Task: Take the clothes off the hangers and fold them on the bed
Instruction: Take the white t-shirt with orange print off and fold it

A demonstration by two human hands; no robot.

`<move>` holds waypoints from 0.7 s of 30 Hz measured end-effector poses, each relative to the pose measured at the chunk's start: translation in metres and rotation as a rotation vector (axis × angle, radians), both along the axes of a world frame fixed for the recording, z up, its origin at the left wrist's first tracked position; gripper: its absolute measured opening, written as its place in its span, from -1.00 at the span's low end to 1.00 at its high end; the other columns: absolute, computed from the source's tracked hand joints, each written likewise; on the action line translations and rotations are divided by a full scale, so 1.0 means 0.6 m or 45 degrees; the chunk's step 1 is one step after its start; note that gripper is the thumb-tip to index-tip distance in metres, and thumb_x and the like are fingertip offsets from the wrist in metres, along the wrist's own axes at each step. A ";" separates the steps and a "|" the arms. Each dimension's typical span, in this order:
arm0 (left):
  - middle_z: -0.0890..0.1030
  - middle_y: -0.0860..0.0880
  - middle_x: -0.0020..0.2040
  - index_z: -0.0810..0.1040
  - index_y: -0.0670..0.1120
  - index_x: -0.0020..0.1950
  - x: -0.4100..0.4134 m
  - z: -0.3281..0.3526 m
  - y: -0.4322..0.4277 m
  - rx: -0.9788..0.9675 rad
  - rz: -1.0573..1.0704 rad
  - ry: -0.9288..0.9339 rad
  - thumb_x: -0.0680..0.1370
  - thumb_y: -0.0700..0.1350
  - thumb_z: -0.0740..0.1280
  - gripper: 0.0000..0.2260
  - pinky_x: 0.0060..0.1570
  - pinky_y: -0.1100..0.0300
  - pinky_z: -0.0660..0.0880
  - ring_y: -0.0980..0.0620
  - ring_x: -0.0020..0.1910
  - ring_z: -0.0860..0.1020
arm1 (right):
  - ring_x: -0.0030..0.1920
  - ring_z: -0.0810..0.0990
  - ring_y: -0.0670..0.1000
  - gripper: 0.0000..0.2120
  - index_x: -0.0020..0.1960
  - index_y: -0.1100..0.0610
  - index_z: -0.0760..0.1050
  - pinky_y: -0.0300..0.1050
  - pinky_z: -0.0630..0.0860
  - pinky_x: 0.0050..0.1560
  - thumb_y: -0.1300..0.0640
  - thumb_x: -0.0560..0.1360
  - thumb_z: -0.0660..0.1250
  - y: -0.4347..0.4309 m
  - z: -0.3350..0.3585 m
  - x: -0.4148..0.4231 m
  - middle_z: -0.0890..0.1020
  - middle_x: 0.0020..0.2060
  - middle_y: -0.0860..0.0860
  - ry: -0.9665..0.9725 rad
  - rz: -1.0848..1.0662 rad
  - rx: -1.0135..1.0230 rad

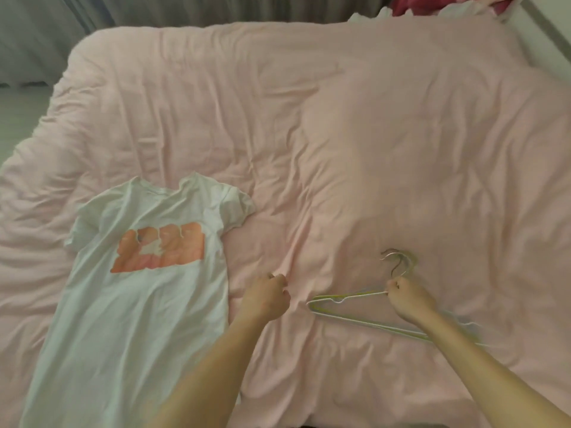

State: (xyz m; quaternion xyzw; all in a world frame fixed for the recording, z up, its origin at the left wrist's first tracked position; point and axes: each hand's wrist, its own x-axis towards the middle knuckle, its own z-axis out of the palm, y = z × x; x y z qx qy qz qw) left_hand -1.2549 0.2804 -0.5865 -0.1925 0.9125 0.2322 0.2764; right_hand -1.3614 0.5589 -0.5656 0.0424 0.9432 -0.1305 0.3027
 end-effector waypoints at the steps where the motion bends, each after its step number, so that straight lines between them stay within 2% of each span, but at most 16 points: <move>1: 0.43 -0.07 0.40 0.41 0.04 0.44 0.005 -0.022 0.015 -0.012 -0.011 -0.024 0.61 0.00 0.19 -0.61 0.30 0.05 0.40 -0.10 0.37 0.40 | 0.13 0.58 0.23 -0.69 0.02 0.13 0.56 0.00 0.45 0.08 0.05 0.66 0.07 0.004 -0.017 -0.002 0.63 0.09 0.21 -0.008 0.006 0.008; 3: 0.31 -0.06 0.51 0.30 0.08 0.51 0.016 -0.059 0.033 -0.066 -0.031 -0.047 0.61 0.04 0.21 -0.55 0.36 -0.02 0.35 -0.09 0.48 0.29 | 0.19 0.56 0.24 -0.67 0.11 0.13 0.56 0.02 0.43 0.16 0.03 0.67 0.05 0.007 -0.051 -0.008 0.62 0.15 0.20 -0.016 0.017 0.025; 5: 0.15 -0.03 0.61 0.18 0.12 0.57 0.029 -0.100 0.046 -0.130 -0.054 -0.046 0.61 0.13 0.19 -0.47 0.44 -0.07 0.23 -0.09 0.57 0.14 | 0.18 0.55 0.25 -0.69 0.08 0.13 0.56 0.04 0.41 0.16 0.02 0.66 0.08 0.013 -0.093 -0.008 0.63 0.13 0.19 0.088 0.049 0.039; 7: 0.02 -0.01 0.64 0.08 0.15 0.60 0.043 -0.146 0.051 -0.152 -0.074 -0.044 0.61 0.22 0.09 -0.44 0.49 -0.08 0.10 -0.07 0.61 0.02 | 0.06 0.57 0.30 -0.80 -0.03 0.17 0.52 0.12 0.43 0.05 0.07 0.61 0.21 0.021 -0.141 -0.002 0.63 0.00 0.23 0.434 0.048 0.011; 9: -0.13 0.01 0.65 -0.05 0.20 0.61 0.063 -0.193 0.054 -0.190 -0.087 -0.034 0.53 0.33 -0.14 -0.35 0.53 -0.08 -0.03 -0.03 0.62 -0.11 | -0.12 0.54 0.32 -0.84 -0.10 0.23 0.48 0.14 0.43 -0.14 0.12 0.52 0.29 0.028 -0.183 0.013 0.59 -0.17 0.25 0.772 0.073 0.006; 10: -0.21 0.04 0.64 -0.11 0.22 0.61 0.073 -0.215 0.059 -0.202 -0.079 -0.016 0.47 0.35 -0.23 -0.31 0.53 -0.09 -0.11 0.00 0.62 -0.16 | -0.15 0.51 0.31 -0.81 -0.09 0.24 0.48 0.14 0.42 -0.19 0.10 0.49 0.30 0.034 -0.202 0.018 0.57 -0.20 0.24 0.911 0.075 0.000; 12: -0.30 0.08 0.61 -0.20 0.24 0.61 0.085 -0.239 0.068 -0.205 -0.038 0.022 0.46 0.36 -0.28 -0.30 0.52 -0.11 -0.22 0.03 0.61 -0.25 | -0.12 0.49 0.29 -0.77 -0.01 0.26 0.50 0.15 0.39 -0.16 0.09 0.49 0.31 0.042 -0.225 0.025 0.57 -0.15 0.23 1.070 0.057 -0.090; 15: -0.31 0.07 0.61 -0.22 0.24 0.60 0.089 -0.256 0.073 -0.203 -0.016 0.015 0.46 0.37 -0.27 -0.30 0.52 -0.12 -0.26 0.03 0.60 -0.27 | -0.06 0.48 0.28 -0.77 0.06 0.30 0.48 0.16 0.39 -0.10 0.17 0.48 0.30 0.047 -0.240 0.025 0.54 -0.06 0.26 1.122 -0.060 -0.251; 18: -0.28 0.06 0.62 -0.20 0.24 0.61 0.085 -0.247 0.068 -0.175 -0.020 -0.021 0.41 0.39 -0.28 -0.25 0.53 -0.13 -0.22 0.02 0.60 -0.26 | -0.09 0.51 0.30 -0.80 0.02 0.29 0.49 0.14 0.41 -0.18 0.22 0.45 0.27 0.050 -0.235 0.016 0.56 -0.10 0.25 1.117 -0.156 -0.286; 21: -0.28 0.04 0.63 -0.23 0.24 0.60 0.074 -0.233 0.062 -0.169 -0.067 -0.098 0.35 0.40 -0.34 -0.20 0.53 -0.13 -0.19 0.01 0.61 -0.24 | -0.05 0.52 0.32 -0.81 0.02 0.27 0.49 0.20 0.46 -0.16 0.22 0.44 0.30 0.050 -0.224 0.006 0.55 -0.09 0.25 1.079 -0.236 -0.303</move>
